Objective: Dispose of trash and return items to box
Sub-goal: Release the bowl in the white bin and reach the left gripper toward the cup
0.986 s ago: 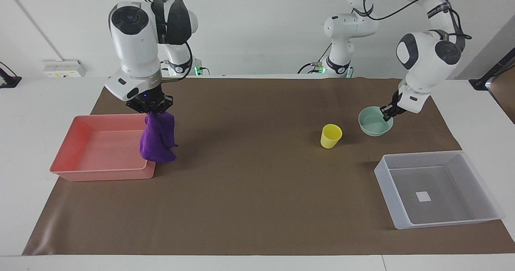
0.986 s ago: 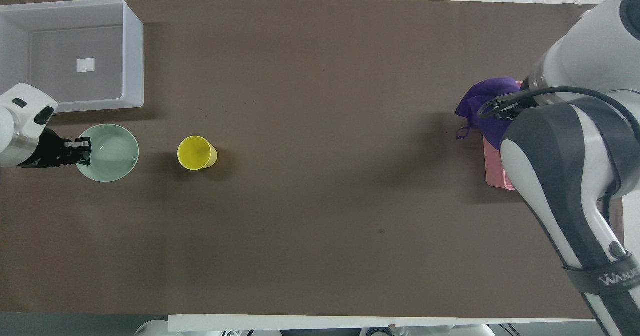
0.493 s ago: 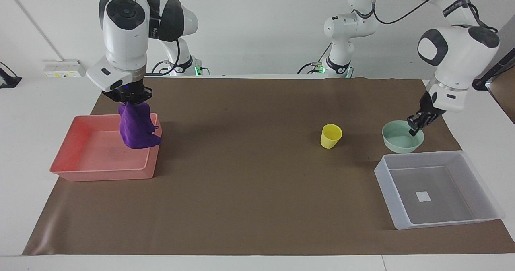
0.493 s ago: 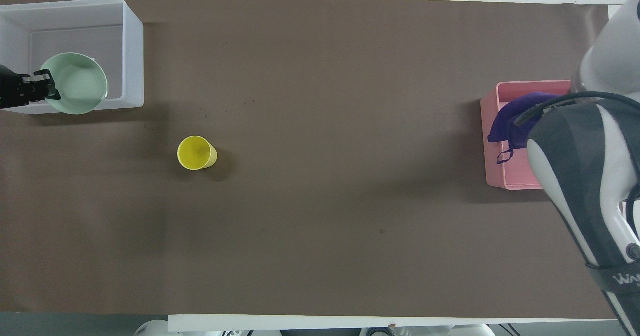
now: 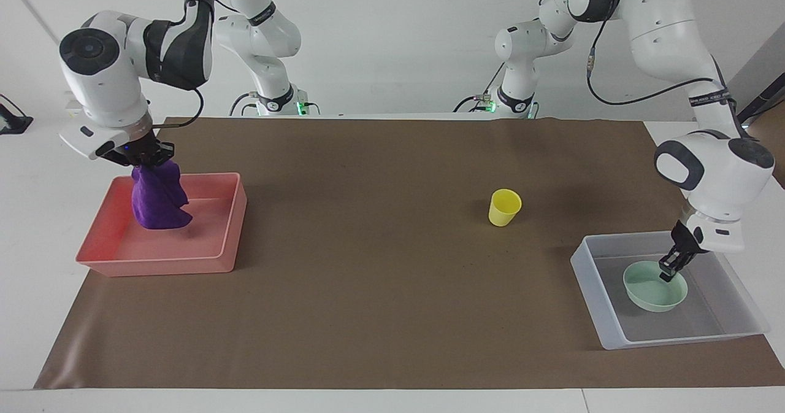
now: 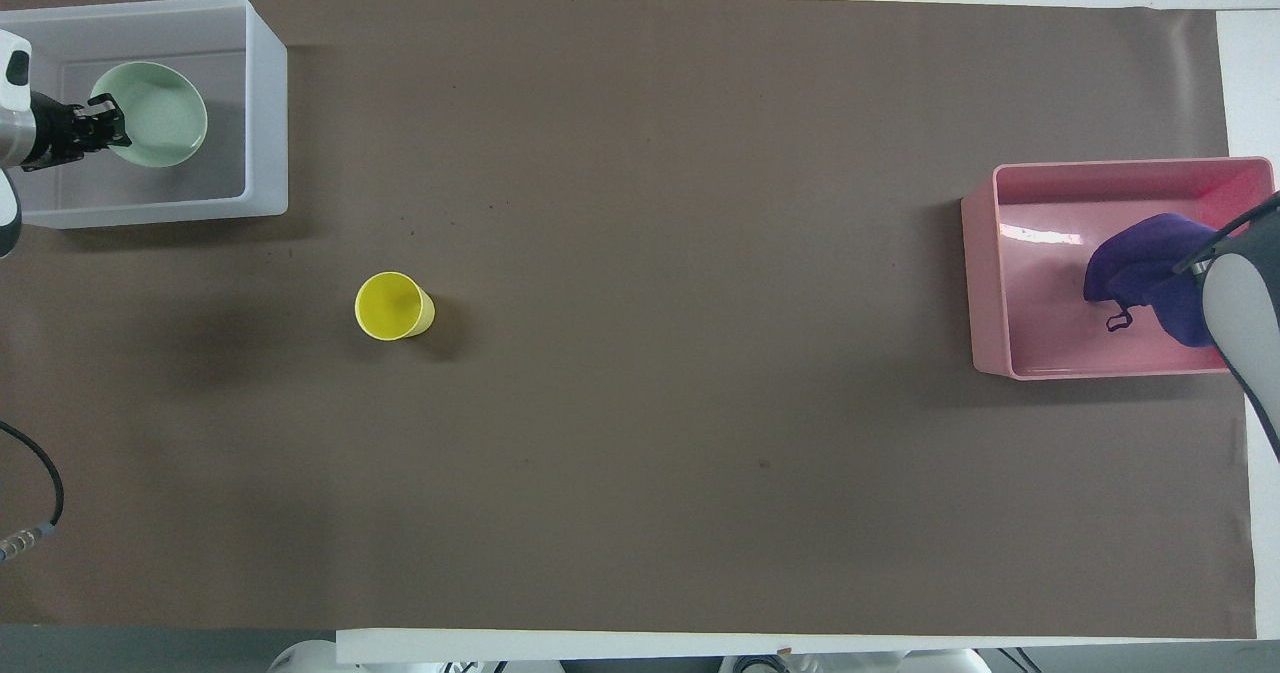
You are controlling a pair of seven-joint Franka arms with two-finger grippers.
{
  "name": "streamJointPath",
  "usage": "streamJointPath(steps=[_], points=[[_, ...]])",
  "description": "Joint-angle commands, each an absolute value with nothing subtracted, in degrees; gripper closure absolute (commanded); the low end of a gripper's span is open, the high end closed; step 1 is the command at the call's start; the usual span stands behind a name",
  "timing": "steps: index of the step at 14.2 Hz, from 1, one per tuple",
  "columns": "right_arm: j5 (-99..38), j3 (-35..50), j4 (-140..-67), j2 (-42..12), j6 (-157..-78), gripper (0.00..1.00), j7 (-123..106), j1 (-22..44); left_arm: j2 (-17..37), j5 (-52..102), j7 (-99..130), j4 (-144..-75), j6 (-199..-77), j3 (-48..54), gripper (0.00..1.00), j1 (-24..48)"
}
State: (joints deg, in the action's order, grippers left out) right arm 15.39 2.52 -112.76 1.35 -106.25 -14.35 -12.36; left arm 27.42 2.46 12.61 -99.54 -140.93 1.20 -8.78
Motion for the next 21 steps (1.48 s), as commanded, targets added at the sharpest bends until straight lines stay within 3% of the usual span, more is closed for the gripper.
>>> streamJointPath(steps=[1,2,3,4,5,8,9,13,15,18,21], points=[[13.18,3.25,-118.38,2.30,-112.57,0.99,-14.94,-13.62,26.89,3.25,13.01,-98.09,-136.94,1.23,1.00,-8.44],[13.18,3.25,-118.48,0.72,-113.89,0.98,-15.03,-13.88,26.98,3.25,13.01,-98.61,-137.28,1.14,0.98,-8.09],[13.18,3.25,-118.56,-0.43,-115.04,0.94,-15.29,-14.58,26.98,2.99,12.83,-99.31,-137.98,1.14,0.65,-7.82],[13.18,3.25,-119.52,-0.44,-115.40,0.92,-15.55,-15.20,27.07,2.73,12.57,-99.14,-139.03,1.14,0.05,-7.74],[13.18,3.25,-119.53,-0.44,-115.31,0.78,-15.64,-15.29,27.16,2.64,12.74,-98.62,-139.56,1.06,0.00,-7.04],[12.92,3.34,-117.87,-0.27,-114.61,0.09,-15.82,-15.29,26.55,2.55,12.66,-97.91,-140.27,0.97,0.00,-5.98],[11.96,3.34,-117.08,0.43,-114.17,0.00,-15.82,-15.03,24.98,2.46,12.66,-97.82,-139.23,0.88,0.00,-5.80],[6.79,3.78,-112.51,4.48,-104.88,0.00,-15.82,-14.50,15.05,2.11,14.32,-98.79,-122.11,1.40,0.00,-3.96],[-0.06,4.13,-108.83,4.40,-99.96,0.00,-15.12,-14.07,9.52,2.11,15.03,-104.29,-110.89,1.50,0.00,1.02],[-0.70,4.75,-102.59,3.96,-91.17,0.00,-10.57,-11.25,3.36,2.11,20.18,-116.42,-111.52,1.58,0.00,9.20],[-0.44,4.83,-94.24,3.08,-82.21,0.00,-9.67,-9.67,-1.04,2.11,26.52,-127.92,-122.13,1.67,0.00,14.22]])
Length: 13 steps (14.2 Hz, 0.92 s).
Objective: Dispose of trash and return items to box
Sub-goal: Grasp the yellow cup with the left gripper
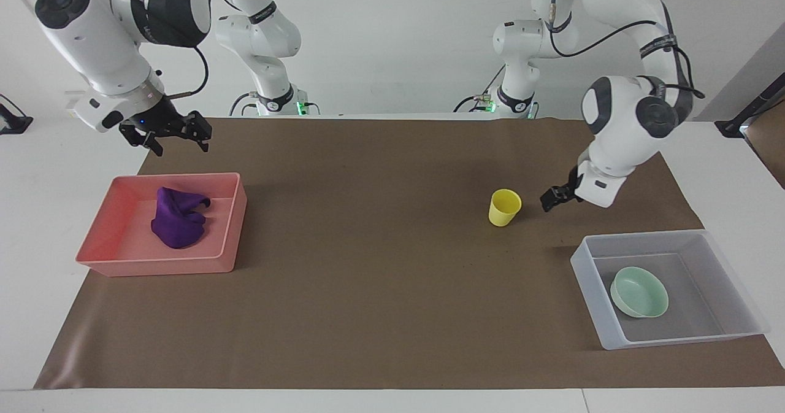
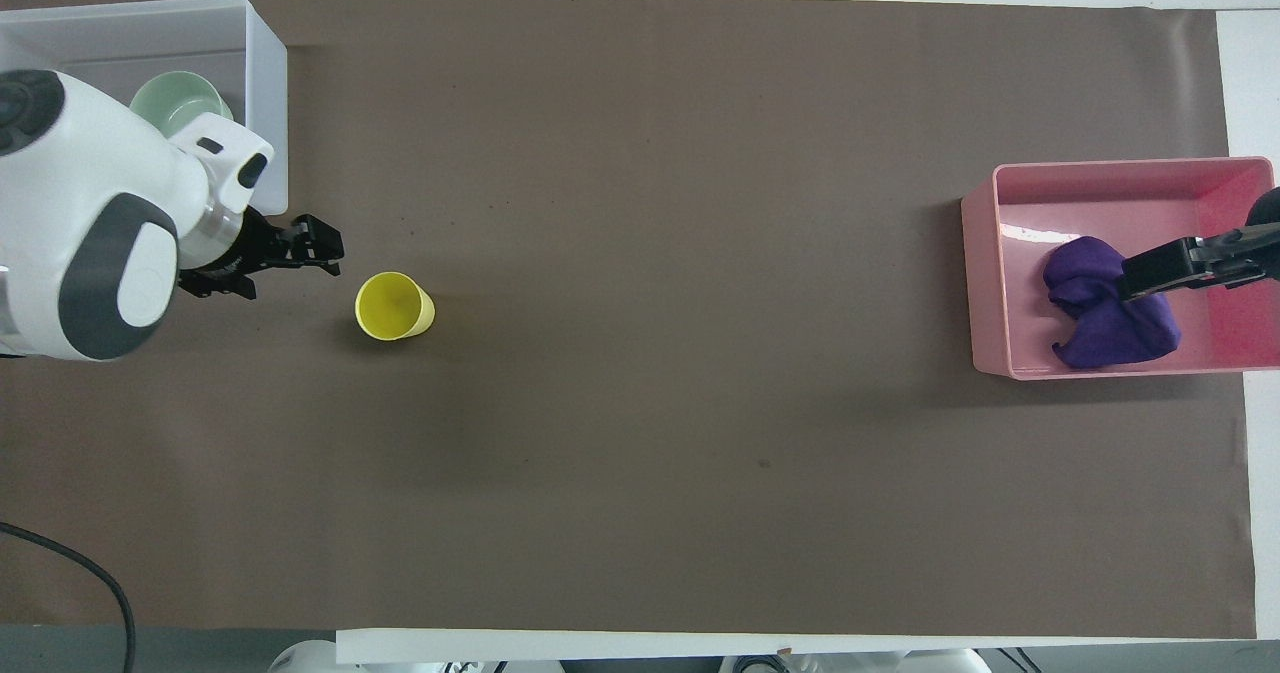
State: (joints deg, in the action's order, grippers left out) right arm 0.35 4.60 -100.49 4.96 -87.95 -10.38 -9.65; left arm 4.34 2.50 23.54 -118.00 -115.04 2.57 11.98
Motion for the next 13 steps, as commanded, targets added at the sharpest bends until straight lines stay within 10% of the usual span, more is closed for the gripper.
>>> streamJointPath(steps=[1,3,4,5,6,13], points=[[-0.70,4.92,-92.91,3.42,-79.39,0.00,-9.58,-9.23,-2.62,2.11,27.76,-131.62,-125.04,1.67,0.00,15.72],[-0.96,4.92,-92.81,5.61,-76.30,0.00,-9.58,-8.53,-4.13,2.11,28.56,-135.34,-128.31,1.76,0.01,16.61],[-1.05,4.92,-93.60,7.02,-75.25,0.00,-9.49,-8.53,-3.87,2.11,29.00,-135.61,-128.41,1.76,0.20,16.87],[-1.05,4.92,-93.52,7.12,-75.23,0.00,-9.49,-8.35,-3.69,2.11,30.66,-135.70,-128.50,1.67,0.81,17.75],[-1.32,4.83,-93.52,7.38,-75.06,0.00,-9.67,-8.44,-3.52,2.11,31.11,-135.70,-128.58,1.67,0.97,17.84],[-2.64,4.75,-93.69,8.00,-74.62,0.00,-10.19,-8.61,-3.08,2.11,33.39,-134.48,-129.29,1.67,1.00,19.42]])
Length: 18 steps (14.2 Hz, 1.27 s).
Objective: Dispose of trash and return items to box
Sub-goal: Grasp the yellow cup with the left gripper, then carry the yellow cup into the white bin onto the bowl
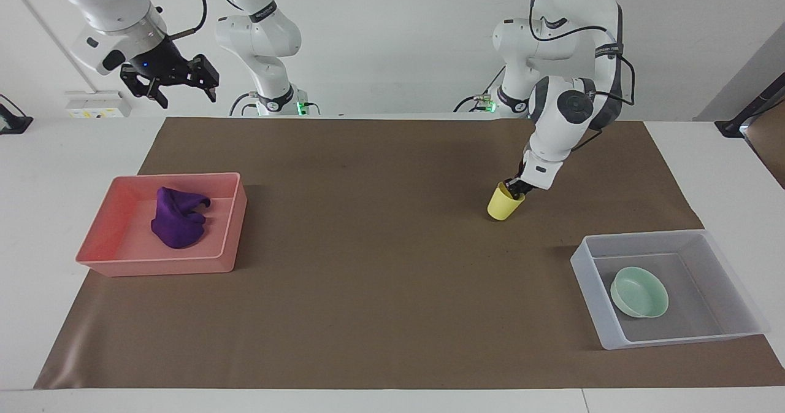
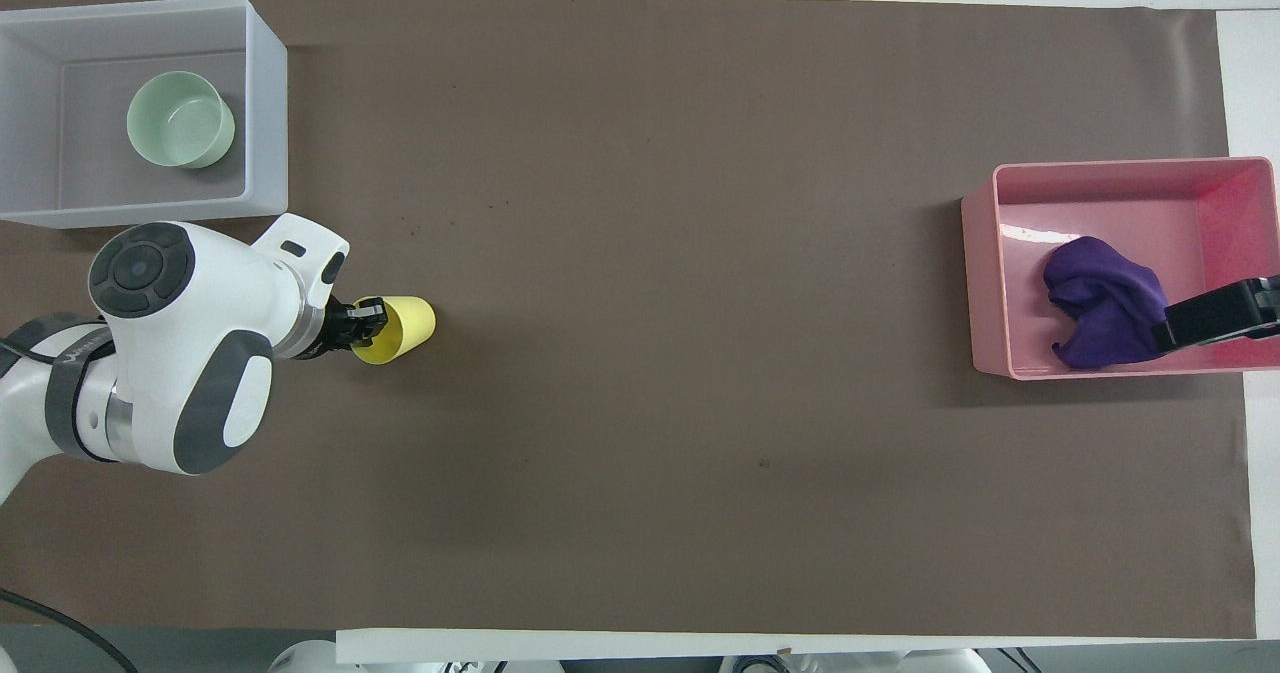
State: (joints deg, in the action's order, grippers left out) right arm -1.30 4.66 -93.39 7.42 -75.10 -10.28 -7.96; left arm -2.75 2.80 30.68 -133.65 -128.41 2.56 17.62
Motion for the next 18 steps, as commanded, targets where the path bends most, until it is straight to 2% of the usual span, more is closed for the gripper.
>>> streamJointPath(steps=[1,4,6,9,12,15,18], points=[[-2.64,4.66,-93.69,8.00,-74.62,0.00,-10.02,-8.53,-2.55,2.11,34.44,-132.91,-128.68,1.67,1.00,19.42],[-2.55,4.66,-93.78,8.00,-74.88,0.00,-9.67,-8.53,-0.80,2.20,34.54,-123.27,-122.74,0.88,1.00,17.15],[-2.55,4.66,-93.78,8.00,-74.97,0.00,-9.67,-8.87,1.57,2.11,33.40,-113.52,-115.52,0.97,1.00,10.31],[-2.55,4.31,-93.78,8.09,-74.80,0.00,-9.84,-9.23,7.27,2.02,31.73,-99.71,-110.48,0.97,1.00,4.33],[-2.55,4.04,-93.87,8.09,-74.88,0.00,-9.75,-10.71,10.27,1.93,25.85,-97.91,-118.62,0.88,1.00,-0.77],[-2.55,4.13,-93.87,8.09,-74.71,0.00,-9.84,-10.72,18.96,3.33,25.84,-90.47,-124.18,0.97,1.00,-4.99],[-2.55,4.13,-93.87,8.09,-74.71,0.00,-9.84,-10.20,22.23,3.52,25.84,-90.43,-129.61,0.88,1.00,-6.59]])
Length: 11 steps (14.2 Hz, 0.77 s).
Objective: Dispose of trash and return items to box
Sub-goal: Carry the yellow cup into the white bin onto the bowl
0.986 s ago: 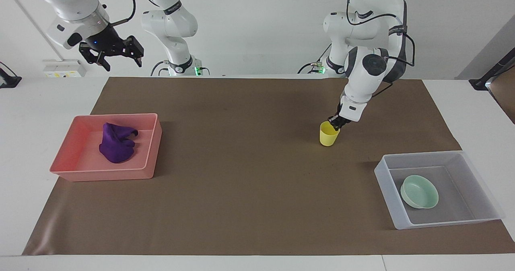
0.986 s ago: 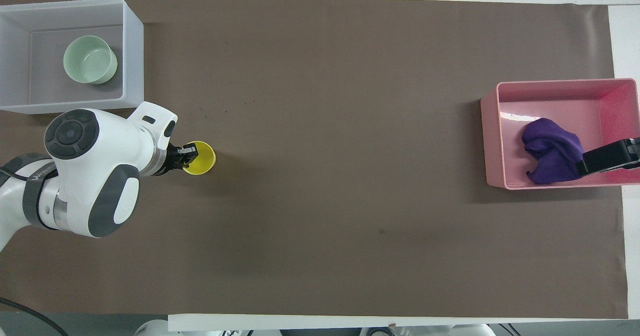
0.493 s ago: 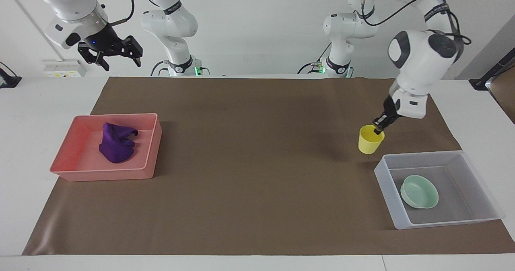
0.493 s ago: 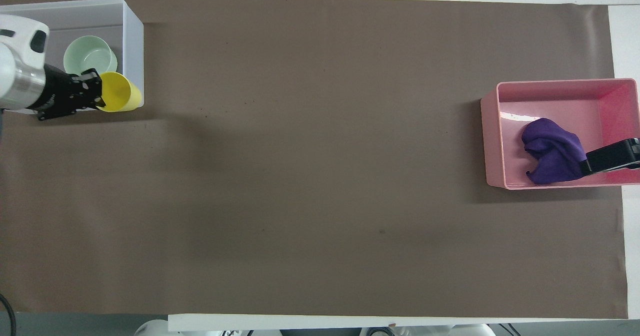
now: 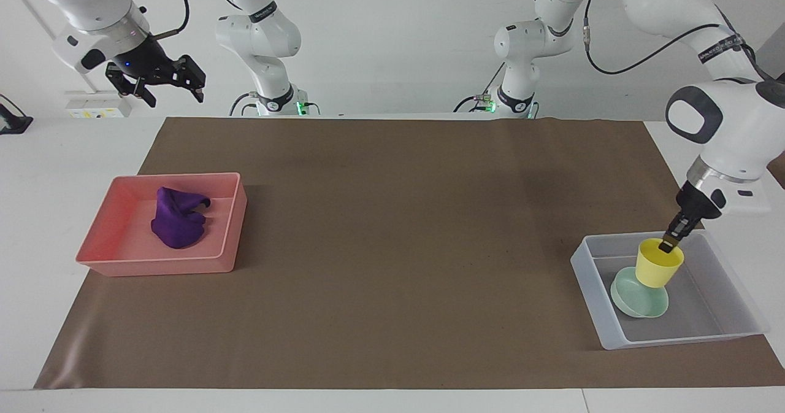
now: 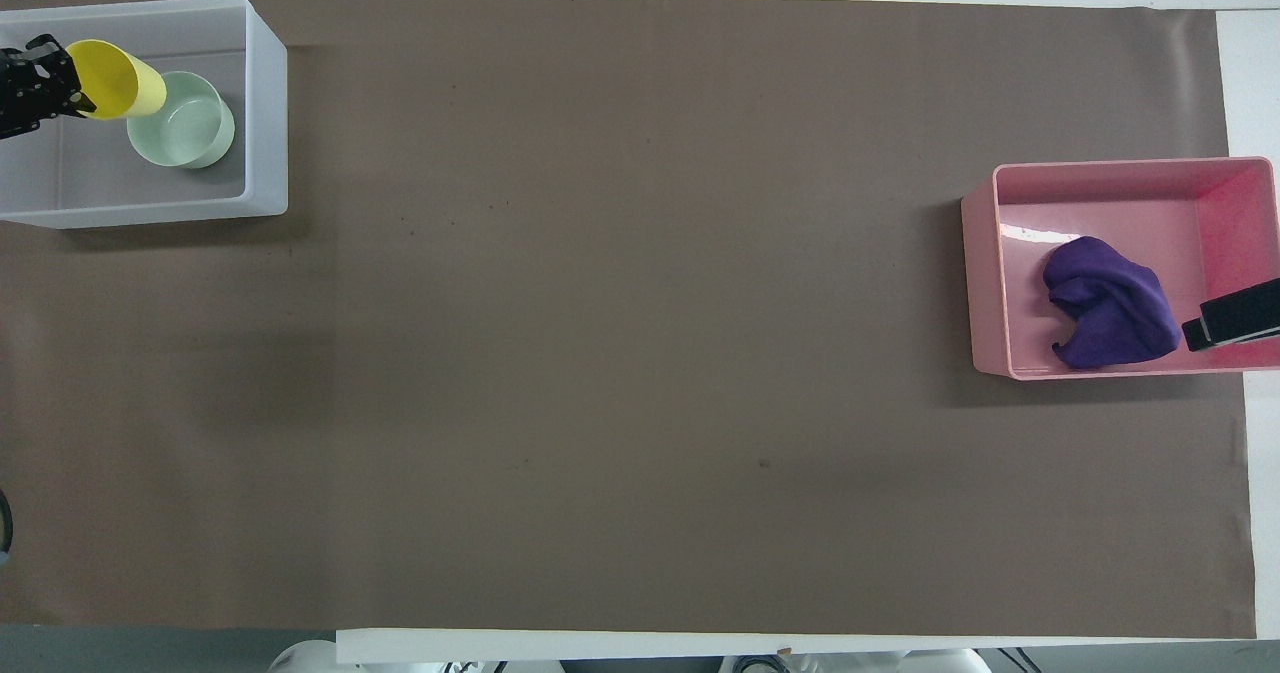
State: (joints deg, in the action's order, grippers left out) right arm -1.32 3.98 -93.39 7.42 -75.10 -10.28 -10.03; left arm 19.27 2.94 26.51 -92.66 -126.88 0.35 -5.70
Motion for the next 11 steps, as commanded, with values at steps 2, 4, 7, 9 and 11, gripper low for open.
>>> streamJointPath(steps=[2,4,7,9,11], points=[[-2.55,4.13,-93.87,8.09,-74.71,0.00,-9.84,-10.20,22.41,3.52,25.84,-94.73,-134.28,0.97,0.98,-6.33],[-2.55,4.13,-93.87,8.09,-74.71,0.00,-9.84,-10.20,21.71,3.52,25.75,-97.55,-134.91,0.97,0.96,-5.80],[-2.55,4.13,-93.87,8.17,-74.71,0.00,-9.84,-10.20,21.27,3.43,25.66,-98.35,-134.30,0.88,0.34,-5.71],[-2.55,4.13,-93.87,8.17,-74.71,0.00,-9.84,-10.20,21.36,2.99,26.10,-96.26,-131.33,0.97,0.00,-5.45],[-2.55,4.13,-93.87,8.17,-74.71,0.00,-9.84,-10.20,21.10,2.90,26.10,-93.00,-124.57,0.97,0.00,-5.45]])
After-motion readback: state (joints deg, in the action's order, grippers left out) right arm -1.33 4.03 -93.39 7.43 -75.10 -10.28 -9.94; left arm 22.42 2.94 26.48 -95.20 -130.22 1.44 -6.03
